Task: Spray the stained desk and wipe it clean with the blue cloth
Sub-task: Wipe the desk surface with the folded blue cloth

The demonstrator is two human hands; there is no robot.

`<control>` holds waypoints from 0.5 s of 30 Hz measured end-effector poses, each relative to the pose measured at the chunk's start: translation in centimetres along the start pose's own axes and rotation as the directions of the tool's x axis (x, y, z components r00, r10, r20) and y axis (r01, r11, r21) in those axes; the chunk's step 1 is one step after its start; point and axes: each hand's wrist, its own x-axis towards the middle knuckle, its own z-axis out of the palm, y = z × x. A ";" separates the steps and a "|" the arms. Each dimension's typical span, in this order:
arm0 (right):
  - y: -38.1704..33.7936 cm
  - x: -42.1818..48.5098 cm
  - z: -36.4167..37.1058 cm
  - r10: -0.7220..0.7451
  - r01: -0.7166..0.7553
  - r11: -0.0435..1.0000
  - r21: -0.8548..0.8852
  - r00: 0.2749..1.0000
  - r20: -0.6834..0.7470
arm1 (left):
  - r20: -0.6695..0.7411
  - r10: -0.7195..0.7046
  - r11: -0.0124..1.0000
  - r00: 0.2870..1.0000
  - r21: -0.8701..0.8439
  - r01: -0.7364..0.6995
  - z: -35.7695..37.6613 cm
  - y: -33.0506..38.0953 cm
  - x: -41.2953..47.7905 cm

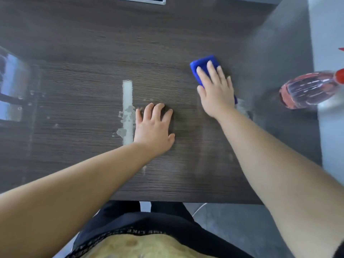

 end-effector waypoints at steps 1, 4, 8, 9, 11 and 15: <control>0.7 0.9 -0.1 0.044 -0.044 0.999 0.010 0.999 0.015 | -0.006 -0.002 1.000 1.000 0.000 0.002 0.1 0.2 -0.1; 1.3 -1.7 0.3 0.121 -0.121 0.992 0.030 0.993 -0.010 | -0.012 0.007 1.000 1.000 0.004 -0.007 0.8 1.1 -1.0; 0.0 -12.8 2.1 0.056 -0.055 0.998 0.026 0.998 -0.035 | -0.003 -0.003 1.000 1.000 -0.027 0.003 1.4 1.5 -1.9; -0.3 -15.1 2.4 0.015 -0.015 1.000 0.024 1.000 -0.015 | -0.004 -0.005 1.000 1.000 -0.031 0.005 1.4 1.6 -2.0; 0.0 -16.3 2.5 -0.070 0.069 0.997 0.026 0.997 0.023 | -0.002 0.012 1.000 1.000 -0.024 -0.012 1.3 1.8 -2.2; 1.4 -9.9 1.4 -0.026 0.026 1.000 0.016 1.000 0.002 | 0.003 0.077 0.997 0.997 0.012 -0.077 1.4 2.3 -2.6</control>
